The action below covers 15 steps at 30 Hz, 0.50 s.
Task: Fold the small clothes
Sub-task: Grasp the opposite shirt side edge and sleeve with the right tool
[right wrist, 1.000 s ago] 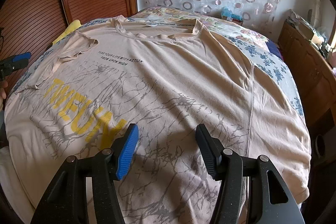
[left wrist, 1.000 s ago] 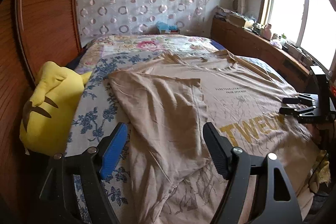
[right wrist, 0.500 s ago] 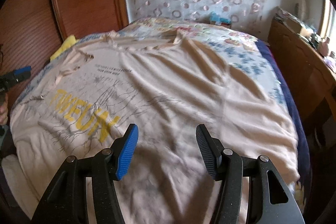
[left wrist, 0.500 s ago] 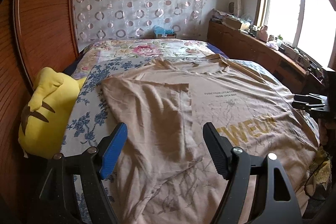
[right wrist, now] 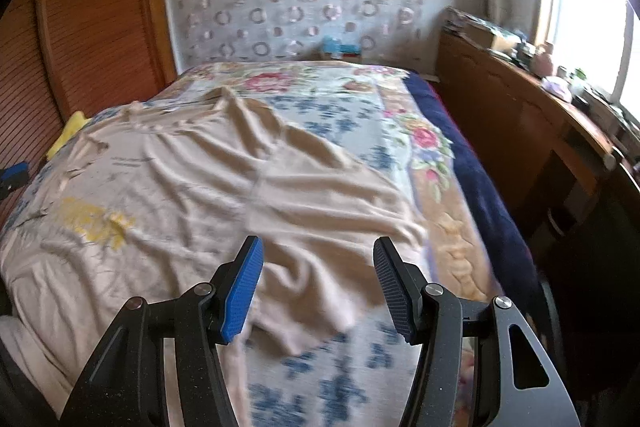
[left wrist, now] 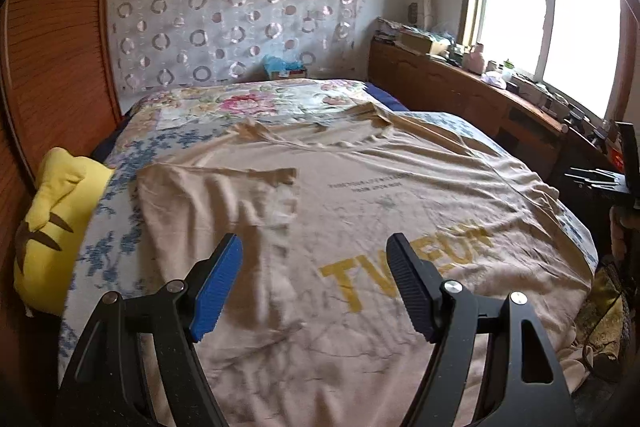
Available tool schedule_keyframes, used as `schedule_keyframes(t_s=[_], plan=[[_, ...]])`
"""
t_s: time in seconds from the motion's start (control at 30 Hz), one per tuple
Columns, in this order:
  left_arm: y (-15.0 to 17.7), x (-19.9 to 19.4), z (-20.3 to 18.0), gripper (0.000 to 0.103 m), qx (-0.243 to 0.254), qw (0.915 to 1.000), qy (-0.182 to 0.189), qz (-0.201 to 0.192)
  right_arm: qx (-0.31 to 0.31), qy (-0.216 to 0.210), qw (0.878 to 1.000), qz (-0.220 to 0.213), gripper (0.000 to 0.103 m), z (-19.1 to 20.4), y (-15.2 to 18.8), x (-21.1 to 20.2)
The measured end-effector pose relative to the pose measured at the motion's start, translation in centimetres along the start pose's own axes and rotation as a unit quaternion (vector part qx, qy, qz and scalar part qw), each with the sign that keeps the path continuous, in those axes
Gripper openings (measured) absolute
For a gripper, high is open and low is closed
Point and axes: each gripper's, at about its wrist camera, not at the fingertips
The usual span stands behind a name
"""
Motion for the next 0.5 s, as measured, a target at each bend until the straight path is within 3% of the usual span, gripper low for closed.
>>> schedule_keyframes(t_s=[0.27, 0.5], plan=[[0.2, 1.0, -2.2, 0.075, 0.015, 0.9996, 0.020, 0.013, 0.026, 0.020, 0.999, 0.023, 0.059, -1.2, 0.8, 0.8], [0.6, 2.0, -3.2, 0.075, 0.020, 0.9991, 0.026, 0.028, 0.048, 0.007, 0.998, 0.037, 0.059, -1.7, 0.0, 1.9]])
Point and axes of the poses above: each gripper's, at about its wrist camera, not at the fingertips, and x roughly the way its jaws point, z to its left, y to its underside, and after that the axes turned 1 degree about -x, right-handed
